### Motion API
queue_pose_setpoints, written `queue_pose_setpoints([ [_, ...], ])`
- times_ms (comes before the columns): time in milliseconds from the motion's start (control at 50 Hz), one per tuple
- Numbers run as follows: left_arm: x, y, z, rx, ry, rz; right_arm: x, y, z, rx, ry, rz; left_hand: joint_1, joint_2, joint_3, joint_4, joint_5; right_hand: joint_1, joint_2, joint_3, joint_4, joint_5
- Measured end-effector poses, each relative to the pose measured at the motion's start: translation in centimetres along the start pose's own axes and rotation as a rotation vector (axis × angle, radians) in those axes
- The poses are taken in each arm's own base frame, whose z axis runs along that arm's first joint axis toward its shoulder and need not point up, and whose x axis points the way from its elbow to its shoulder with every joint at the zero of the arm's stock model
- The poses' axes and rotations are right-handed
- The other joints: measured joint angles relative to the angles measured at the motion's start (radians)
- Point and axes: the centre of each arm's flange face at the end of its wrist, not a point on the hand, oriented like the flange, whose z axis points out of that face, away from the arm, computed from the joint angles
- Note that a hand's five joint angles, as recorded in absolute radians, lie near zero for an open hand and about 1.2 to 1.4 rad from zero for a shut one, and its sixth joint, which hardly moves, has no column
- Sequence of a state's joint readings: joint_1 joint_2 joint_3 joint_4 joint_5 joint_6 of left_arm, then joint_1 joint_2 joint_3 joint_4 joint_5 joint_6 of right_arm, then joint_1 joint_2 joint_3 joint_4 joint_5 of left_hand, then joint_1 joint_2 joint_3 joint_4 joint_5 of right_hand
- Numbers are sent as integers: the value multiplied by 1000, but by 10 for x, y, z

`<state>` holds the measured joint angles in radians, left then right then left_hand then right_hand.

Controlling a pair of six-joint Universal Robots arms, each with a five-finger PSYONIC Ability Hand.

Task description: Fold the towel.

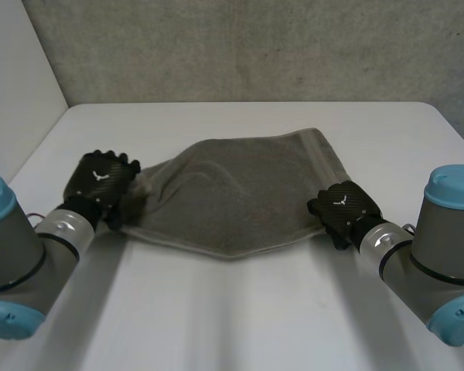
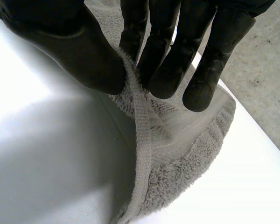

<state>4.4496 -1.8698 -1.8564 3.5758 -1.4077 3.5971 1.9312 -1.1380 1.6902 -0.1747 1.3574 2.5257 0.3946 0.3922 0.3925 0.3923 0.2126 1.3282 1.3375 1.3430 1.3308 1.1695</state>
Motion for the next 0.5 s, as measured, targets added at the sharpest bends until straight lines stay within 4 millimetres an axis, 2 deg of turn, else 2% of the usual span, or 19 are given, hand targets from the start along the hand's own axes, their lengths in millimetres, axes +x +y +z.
queue_pose_setpoints([
  [140,25,10,-14,-8,111,115,-1,2,0,-6,-1,4,37,39,39,39,46,0,0,0,0,0],
  [240,34,23,-16,-37,156,173,-1,4,0,-10,-3,5,104,106,106,106,112,0,0,0,0,0],
  [360,41,36,-15,-85,186,189,-2,5,-1,-14,-4,6,134,136,136,136,142,0,0,0,0,0],
  [500,38,34,-23,-137,205,154,3,7,0,-20,7,28,111,111,112,113,114,0,0,0,0,0],
])
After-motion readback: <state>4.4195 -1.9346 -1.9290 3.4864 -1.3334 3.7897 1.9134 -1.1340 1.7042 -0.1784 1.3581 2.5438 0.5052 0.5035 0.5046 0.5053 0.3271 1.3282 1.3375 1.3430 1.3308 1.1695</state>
